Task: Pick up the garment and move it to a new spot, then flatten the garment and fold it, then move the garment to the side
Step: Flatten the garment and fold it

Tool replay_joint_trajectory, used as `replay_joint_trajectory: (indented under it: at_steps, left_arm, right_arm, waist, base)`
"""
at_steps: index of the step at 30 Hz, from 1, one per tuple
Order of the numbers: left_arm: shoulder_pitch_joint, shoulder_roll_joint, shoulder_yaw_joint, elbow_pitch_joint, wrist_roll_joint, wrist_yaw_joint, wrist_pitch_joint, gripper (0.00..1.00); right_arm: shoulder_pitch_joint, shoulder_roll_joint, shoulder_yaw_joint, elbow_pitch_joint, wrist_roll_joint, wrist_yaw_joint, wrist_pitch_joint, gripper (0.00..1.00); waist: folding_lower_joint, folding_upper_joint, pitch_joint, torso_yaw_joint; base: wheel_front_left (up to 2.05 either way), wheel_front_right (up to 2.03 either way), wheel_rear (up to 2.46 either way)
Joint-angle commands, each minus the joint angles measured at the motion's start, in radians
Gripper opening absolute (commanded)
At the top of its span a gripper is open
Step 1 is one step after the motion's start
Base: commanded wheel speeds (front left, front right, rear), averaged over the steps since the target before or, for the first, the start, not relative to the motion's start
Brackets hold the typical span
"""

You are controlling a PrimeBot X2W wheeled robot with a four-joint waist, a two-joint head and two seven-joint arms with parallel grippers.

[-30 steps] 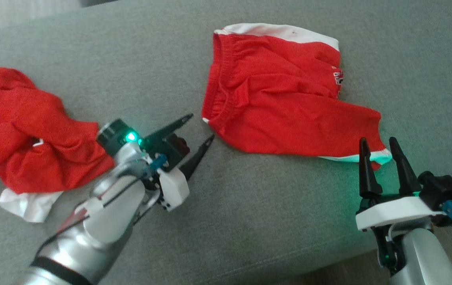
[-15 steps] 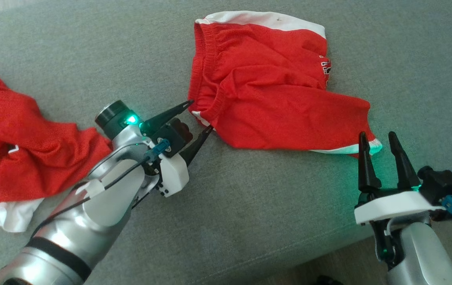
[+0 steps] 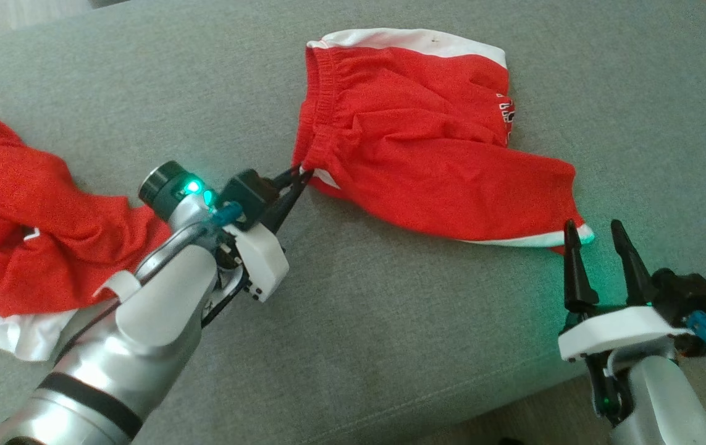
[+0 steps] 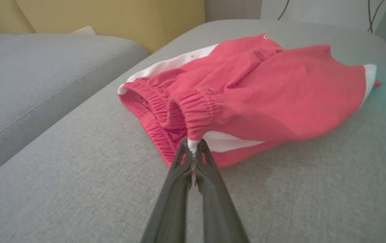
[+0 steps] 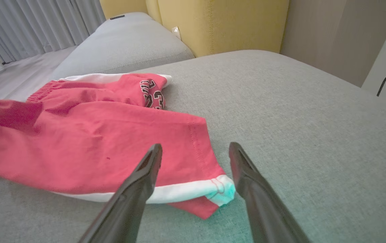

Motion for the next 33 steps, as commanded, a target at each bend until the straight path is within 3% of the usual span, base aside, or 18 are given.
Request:
replay_joint_trajectory:
  at_steps: [1,13,33]
  left_arm:
    - [-0.016,0.013,0.058,-0.033,-0.023,0.002,-0.006,0.0]
    - [0.042,-0.022,0.084,-0.052,-0.032,0.037,-0.006,0.0]
    - [0.028,-0.034,0.088,-0.041,-0.023,0.03,-0.006,0.0]
  right_arm:
    - [0.003,-0.006,0.003,-0.012,-0.023,-0.001,-0.013,1.0]
    - [0.006,-0.006,-0.055,0.099,-0.06,-0.001,0.005,1.0]
    - [-0.099,-0.006,-0.043,0.235,-0.034,-0.001,-0.005,1.0]
  waist:
    - [0.0,0.0,-0.006,0.008]
    - [0.0,0.0,-0.019,0.04]
    - [0.0,0.0,-0.007,0.05]
  base:
    - [0.0,0.0,0.0]
    - [0.0,0.0,0.0]
    - [0.0,0.0,0.0]
